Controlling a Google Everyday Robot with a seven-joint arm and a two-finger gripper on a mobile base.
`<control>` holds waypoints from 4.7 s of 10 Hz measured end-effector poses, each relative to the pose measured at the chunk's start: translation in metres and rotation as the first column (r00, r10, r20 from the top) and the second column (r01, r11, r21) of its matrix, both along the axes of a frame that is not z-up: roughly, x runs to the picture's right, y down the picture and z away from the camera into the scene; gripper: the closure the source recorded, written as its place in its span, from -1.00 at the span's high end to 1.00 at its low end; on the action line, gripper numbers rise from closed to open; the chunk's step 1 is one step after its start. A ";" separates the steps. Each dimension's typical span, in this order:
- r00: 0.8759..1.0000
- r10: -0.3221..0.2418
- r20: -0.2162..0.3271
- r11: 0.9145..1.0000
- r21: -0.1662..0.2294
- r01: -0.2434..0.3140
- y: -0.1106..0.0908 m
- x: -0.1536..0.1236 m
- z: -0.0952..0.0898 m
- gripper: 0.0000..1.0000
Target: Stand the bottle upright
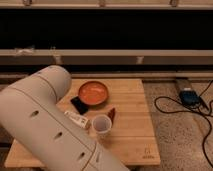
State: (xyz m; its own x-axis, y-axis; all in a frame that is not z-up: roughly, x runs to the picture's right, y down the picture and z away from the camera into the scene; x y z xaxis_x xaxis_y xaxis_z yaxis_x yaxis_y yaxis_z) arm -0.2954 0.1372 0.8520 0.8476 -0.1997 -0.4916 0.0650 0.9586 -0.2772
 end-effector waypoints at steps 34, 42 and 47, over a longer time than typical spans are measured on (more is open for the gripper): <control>0.931 0.227 -0.285 0.932 -0.213 -0.293 -0.003 0.032 0.035 0.56; 0.926 0.282 -0.252 0.917 -0.214 -0.337 -0.015 0.031 0.026 -0.93; 0.900 0.425 -0.095 0.873 -0.220 -0.435 -0.059 0.017 -0.011 -1.00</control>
